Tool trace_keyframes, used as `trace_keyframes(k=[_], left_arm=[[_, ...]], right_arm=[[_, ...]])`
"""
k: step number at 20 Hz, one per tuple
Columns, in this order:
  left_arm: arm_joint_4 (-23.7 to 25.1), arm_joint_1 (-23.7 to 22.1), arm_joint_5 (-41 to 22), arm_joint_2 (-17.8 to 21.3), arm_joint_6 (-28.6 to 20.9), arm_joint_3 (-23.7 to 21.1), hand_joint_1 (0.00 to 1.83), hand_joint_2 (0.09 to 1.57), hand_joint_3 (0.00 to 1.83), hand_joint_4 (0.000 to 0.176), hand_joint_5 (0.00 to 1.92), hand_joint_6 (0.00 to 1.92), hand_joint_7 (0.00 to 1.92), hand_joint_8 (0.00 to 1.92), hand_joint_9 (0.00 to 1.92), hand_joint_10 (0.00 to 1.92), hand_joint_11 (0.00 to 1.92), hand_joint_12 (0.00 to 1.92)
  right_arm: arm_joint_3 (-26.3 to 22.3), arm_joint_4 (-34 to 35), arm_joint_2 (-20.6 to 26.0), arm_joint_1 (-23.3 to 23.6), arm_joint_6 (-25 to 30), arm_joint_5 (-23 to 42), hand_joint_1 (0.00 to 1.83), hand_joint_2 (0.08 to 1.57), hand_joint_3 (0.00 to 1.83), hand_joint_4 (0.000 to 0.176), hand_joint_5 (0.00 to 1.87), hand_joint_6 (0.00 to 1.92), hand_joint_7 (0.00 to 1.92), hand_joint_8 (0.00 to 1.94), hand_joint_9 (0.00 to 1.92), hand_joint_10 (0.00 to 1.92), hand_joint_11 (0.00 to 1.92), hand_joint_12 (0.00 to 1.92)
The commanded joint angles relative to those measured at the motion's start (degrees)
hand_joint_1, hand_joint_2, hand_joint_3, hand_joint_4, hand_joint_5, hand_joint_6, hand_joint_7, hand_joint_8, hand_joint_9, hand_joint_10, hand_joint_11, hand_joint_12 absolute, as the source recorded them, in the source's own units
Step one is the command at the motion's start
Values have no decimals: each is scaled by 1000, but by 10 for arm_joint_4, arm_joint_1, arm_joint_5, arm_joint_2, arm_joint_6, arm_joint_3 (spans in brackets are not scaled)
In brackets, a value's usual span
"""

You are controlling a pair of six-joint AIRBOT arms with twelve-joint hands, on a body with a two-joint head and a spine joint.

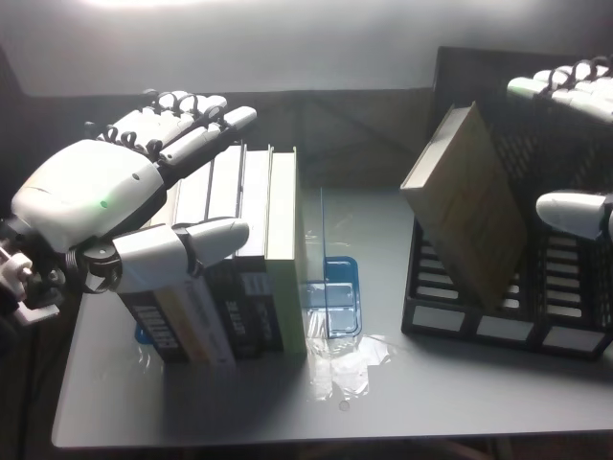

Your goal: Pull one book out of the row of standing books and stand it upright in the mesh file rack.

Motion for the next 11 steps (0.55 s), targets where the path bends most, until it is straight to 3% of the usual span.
trace_keyframes(k=[1,2,3,4,5,6,8,9,10,11], left_arm=[[-5,-7,-68,2,-3,1,32,1313,9,56,0,0,0,0,0,0,0,0],[-5,-7,-67,1,-3,2,23,1313,7,59,0,0,0,0,0,0,0,0],[-5,-7,-66,2,-3,2,87,1304,1,48,0,0,0,0,0,0,0,0],[-5,-7,-66,1,-3,2,82,1300,0,54,0,0,0,0,0,0,0,0],[-5,-7,-67,0,-4,2,84,1325,9,17,0,0,0,0,0,0,0,0],[-7,-7,-70,-3,-4,3,83,1321,7,5,0,0,0,0,0,0,0,0],[-7,-7,-71,-3,-4,3,73,1333,11,6,0,0,0,0,0,0,0,0],[-7,-7,-71,-3,-5,3,75,1341,14,23,0,0,0,0,0,0,0,0],[-8,-7,-72,-3,-6,3,72,1342,13,42,0,0,0,0,0,0,0,0],[-8,-7,-72,-3,-6,3,72,1351,16,51,0,0,0,0,0,0,0,0]], right_arm=[[7,-20,-4,2,17,-76,361,1222,0,90,0,0,0,0,0,0,0,0],[18,-20,-12,2,32,-78,384,1227,0,123,0,0,0,0,0,0,0,0],[32,-20,-22,2,54,-79,403,1233,0,89,0,0,0,0,0,0,0,0],[45,-20,-32,2,77,-81,413,1205,0,97,0,0,0,0,0,0,0,0],[51,-20,-36,1,88,-83,428,1211,0,92,0,0,0,0,0,0,0,0],[58,-20,-42,0,99,-86,505,1186,0,72,0,0,0,0,0,0,0,0],[65,-20,-50,0,103,-93,573,1139,0,136,0,0,0,0,0,0,0,0],[67,-20,-52,0,107,-101,568,1098,0,153,0,0,0,0,0,0,0,0],[68,-20,-53,0,110,-106,547,1081,0,152,0,0,0,0,0,0,0,0],[71,-20,-55,0,113,-108,548,1086,0,153,0,0,0,0,0,0,0,0]])
